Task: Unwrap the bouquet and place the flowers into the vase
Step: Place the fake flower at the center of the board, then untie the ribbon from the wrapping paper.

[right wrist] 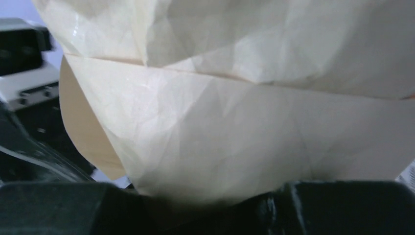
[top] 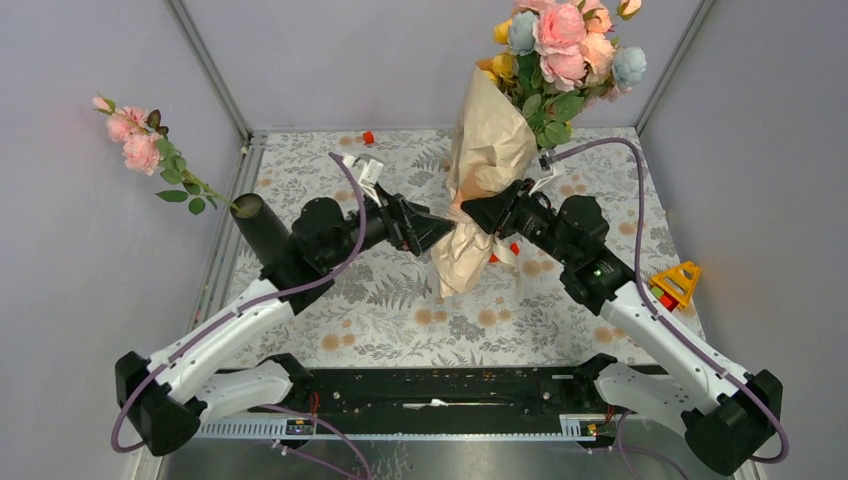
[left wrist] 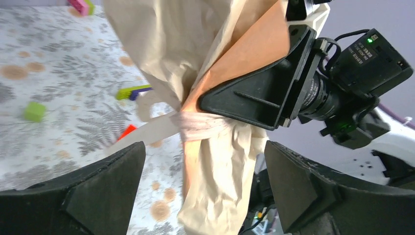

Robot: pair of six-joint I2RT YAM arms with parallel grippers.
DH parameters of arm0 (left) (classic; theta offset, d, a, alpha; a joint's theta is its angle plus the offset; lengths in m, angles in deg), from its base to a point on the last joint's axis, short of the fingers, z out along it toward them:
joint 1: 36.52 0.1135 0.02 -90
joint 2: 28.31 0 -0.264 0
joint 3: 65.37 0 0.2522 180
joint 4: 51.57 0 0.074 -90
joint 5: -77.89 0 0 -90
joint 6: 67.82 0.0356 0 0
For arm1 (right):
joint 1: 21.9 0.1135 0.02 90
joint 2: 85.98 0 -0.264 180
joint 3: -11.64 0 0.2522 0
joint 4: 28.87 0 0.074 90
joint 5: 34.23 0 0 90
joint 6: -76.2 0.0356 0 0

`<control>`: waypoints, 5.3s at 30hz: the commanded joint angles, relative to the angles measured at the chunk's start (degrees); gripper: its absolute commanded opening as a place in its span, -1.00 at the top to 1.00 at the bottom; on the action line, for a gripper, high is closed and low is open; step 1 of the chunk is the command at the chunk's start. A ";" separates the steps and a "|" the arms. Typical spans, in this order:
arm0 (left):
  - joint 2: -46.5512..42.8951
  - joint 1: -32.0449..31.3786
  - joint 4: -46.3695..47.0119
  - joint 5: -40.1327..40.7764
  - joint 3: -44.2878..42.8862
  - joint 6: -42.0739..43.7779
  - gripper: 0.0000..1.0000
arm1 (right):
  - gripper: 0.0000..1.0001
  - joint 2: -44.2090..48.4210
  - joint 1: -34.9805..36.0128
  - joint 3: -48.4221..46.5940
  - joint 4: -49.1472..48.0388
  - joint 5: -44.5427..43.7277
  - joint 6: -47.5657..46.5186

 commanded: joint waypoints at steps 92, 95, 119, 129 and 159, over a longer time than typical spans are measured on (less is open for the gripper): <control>11.46 17.34 0.28 2.06 19.33 -11.48 -0.27 | -0.37 -23.09 26.23 0.22 26.51 -13.73 -5.72; 14.73 17.34 3.04 1.43 19.11 -11.36 -0.11 | -0.12 -25.23 26.23 -0.92 26.70 -14.88 -5.92; 32.08 17.43 11.42 3.24 6.84 -8.63 0.16 | 0.29 -34.90 18.93 -9.53 19.55 -15.63 -11.48; 19.25 17.58 -0.46 9.53 8.01 -5.24 -0.90 | -0.52 -22.12 18.98 -10.02 31.30 -18.08 -14.18; -2.91 17.91 -8.23 -4.03 21.87 -10.23 -0.45 | -0.60 -26.74 8.53 5.63 14.56 6.92 -18.80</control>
